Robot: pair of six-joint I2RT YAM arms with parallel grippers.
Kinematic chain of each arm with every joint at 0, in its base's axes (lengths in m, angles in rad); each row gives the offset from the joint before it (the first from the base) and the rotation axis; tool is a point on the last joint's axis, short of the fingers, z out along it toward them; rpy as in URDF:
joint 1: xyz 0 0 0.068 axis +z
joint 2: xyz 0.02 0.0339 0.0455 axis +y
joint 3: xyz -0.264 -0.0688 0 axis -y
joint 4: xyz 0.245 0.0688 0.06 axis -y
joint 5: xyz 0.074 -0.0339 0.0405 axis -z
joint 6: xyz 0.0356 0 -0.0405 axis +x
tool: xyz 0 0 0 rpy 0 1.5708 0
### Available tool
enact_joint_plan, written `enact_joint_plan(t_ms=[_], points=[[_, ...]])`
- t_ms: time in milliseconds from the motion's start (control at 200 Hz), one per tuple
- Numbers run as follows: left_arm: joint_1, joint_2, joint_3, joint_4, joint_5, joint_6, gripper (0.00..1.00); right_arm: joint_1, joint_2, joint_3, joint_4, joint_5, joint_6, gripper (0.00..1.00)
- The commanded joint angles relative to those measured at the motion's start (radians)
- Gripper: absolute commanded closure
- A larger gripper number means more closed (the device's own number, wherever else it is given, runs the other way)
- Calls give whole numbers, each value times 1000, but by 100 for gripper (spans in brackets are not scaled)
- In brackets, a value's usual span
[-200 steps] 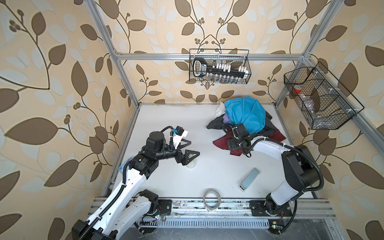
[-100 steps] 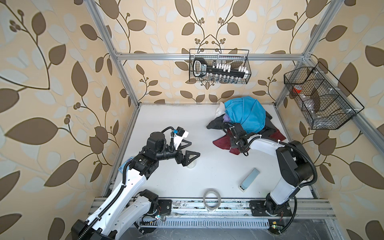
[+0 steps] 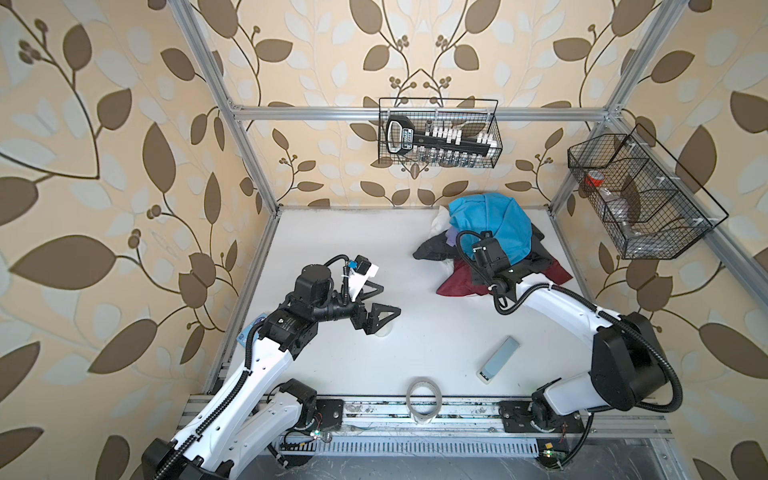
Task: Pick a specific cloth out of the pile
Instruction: 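Grasp the maroon shirt in the pile with the right gripper while the left arm lifts, then lift the maroon shirt high with the right gripper, pulling it from the pile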
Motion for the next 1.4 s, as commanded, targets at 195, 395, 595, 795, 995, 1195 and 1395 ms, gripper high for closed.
enact_joint_plan(t_ms=[195, 395, 595, 795, 995, 1195, 1395], points=[[-20, -26, 50, 1, -2, 21, 1, 13, -124, 111, -42, 135, -53, 100], [-25, -31, 50, -4, -7, 23, 1, 13, -142, 180, -42, 216, -99, 100], [-31, -34, 51, -11, -13, 27, 1, 13, -142, 259, -43, 286, -139, 100], [-34, -33, 54, -14, -18, 29, 1, 12, -162, 295, -29, 335, -175, 100], [-37, -30, 56, -17, -19, 31, 1, 11, -193, 305, -4, 366, -204, 100], [-38, -28, 58, -20, -23, 32, 1, 11, -203, 329, 31, 396, -250, 100], [-41, -26, 60, -20, -24, 33, 1, -20, -173, 397, 114, 411, -342, 100]])
